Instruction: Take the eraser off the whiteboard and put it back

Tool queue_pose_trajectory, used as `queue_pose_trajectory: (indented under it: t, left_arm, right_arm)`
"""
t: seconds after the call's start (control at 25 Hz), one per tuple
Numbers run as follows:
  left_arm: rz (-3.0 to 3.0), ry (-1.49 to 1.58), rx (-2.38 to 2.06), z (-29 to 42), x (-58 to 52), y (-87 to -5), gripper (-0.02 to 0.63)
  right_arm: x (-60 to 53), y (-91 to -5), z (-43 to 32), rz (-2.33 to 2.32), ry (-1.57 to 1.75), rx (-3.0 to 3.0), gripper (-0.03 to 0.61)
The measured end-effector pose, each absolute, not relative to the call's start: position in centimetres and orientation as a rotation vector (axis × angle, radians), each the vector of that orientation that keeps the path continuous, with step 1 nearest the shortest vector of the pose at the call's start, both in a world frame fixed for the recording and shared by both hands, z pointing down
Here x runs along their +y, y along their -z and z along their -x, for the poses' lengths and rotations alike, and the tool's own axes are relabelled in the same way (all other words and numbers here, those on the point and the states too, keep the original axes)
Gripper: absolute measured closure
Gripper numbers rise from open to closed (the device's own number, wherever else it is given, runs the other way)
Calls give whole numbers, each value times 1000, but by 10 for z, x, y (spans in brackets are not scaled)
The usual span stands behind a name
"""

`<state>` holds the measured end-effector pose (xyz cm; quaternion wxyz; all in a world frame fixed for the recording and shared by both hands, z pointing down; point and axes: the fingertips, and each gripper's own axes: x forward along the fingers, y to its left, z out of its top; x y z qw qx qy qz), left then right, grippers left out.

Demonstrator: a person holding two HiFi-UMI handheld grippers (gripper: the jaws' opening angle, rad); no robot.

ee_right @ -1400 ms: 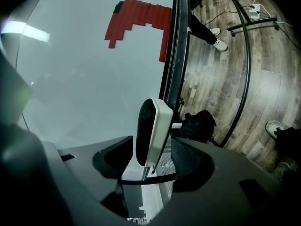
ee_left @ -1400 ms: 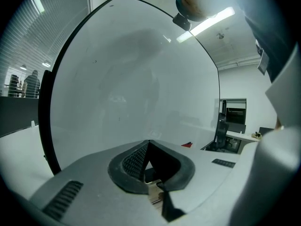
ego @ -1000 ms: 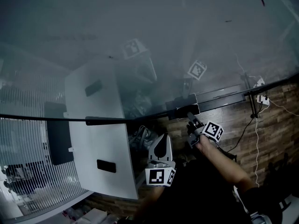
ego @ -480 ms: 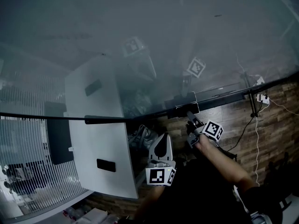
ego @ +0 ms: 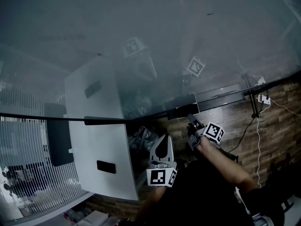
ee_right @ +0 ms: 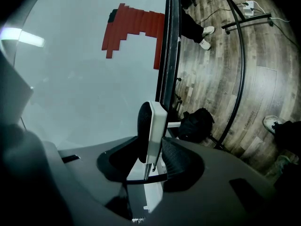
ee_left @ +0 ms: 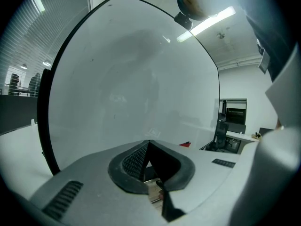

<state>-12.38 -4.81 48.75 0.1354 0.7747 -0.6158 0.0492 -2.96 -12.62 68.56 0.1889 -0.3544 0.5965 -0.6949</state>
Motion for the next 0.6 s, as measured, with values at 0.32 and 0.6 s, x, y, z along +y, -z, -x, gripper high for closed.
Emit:
queue_pose_trajectory:
  t: [0.32, 0.6]
  left_arm:
    - [-2244, -139, -1786, 123, -47, -488, 612]
    - [-2243, -138, -1782, 121, -45, -488, 612]
  right_arm:
    - [-124, -686, 26, 1004, 1954, 1672, 431]
    - [-122, -683, 25, 993, 1946, 1681, 434]
